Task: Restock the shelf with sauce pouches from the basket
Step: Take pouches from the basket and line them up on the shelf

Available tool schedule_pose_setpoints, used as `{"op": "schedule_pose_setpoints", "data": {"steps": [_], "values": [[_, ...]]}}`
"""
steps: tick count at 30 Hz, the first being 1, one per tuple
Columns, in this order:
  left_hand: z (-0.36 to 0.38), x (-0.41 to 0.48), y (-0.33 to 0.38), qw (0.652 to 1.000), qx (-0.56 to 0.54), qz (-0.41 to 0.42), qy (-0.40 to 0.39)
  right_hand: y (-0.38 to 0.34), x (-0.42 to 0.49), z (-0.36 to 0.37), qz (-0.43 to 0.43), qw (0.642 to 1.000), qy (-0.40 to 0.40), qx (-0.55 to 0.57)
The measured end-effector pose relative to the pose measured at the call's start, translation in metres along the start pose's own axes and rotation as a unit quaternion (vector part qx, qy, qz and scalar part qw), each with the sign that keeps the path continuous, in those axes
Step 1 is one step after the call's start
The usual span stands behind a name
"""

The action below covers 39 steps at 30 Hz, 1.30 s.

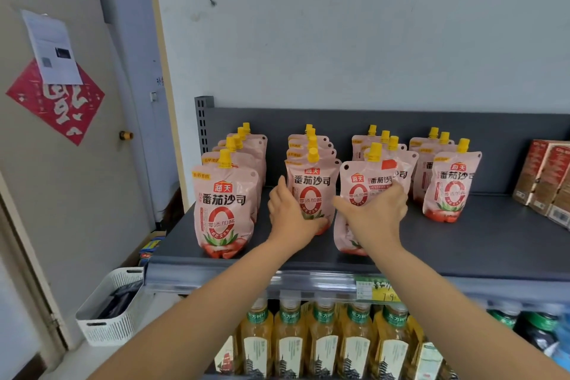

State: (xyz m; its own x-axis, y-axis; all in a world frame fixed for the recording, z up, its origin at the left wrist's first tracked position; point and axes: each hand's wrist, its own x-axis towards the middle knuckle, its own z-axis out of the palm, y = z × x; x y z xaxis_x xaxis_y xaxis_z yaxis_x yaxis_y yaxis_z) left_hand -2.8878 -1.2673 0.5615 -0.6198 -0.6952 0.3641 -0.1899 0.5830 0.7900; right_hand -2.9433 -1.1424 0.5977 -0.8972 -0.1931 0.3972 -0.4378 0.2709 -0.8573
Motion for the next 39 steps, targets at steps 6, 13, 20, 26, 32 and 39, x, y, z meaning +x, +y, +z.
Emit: {"op": "schedule_pose_setpoints", "data": {"steps": [6, 13, 20, 26, 32, 39], "values": [[-0.028, -0.032, -0.015, 0.984, -0.094, 0.045, -0.145, -0.001, -0.015, 0.036, -0.032, 0.999, 0.003, -0.002], [-0.041, -0.028, -0.027, 0.983, -0.123, 0.067, -0.117, -0.010, -0.026, 0.066, -0.031, 0.999, 0.016, 0.013], [-0.042, -0.029, -0.034, 0.988, -0.075, 0.107, -0.082, -0.003, -0.030, 0.063, -0.063, 0.998, 0.001, 0.012], [-0.071, -0.067, -0.048, 0.970, 0.022, 0.238, -0.047, 0.003, -0.047, 0.054, -0.226, 0.973, 0.050, -0.018], [-0.106, -0.062, -0.059, 0.899, 0.062, 0.329, 0.283, -0.016, -0.067, 0.070, -0.329, 0.924, -0.194, 0.014], [-0.156, -0.042, -0.082, 0.991, -0.077, 0.089, 0.059, -0.023, -0.071, 0.107, -0.143, 0.923, -0.345, 0.093]]}}
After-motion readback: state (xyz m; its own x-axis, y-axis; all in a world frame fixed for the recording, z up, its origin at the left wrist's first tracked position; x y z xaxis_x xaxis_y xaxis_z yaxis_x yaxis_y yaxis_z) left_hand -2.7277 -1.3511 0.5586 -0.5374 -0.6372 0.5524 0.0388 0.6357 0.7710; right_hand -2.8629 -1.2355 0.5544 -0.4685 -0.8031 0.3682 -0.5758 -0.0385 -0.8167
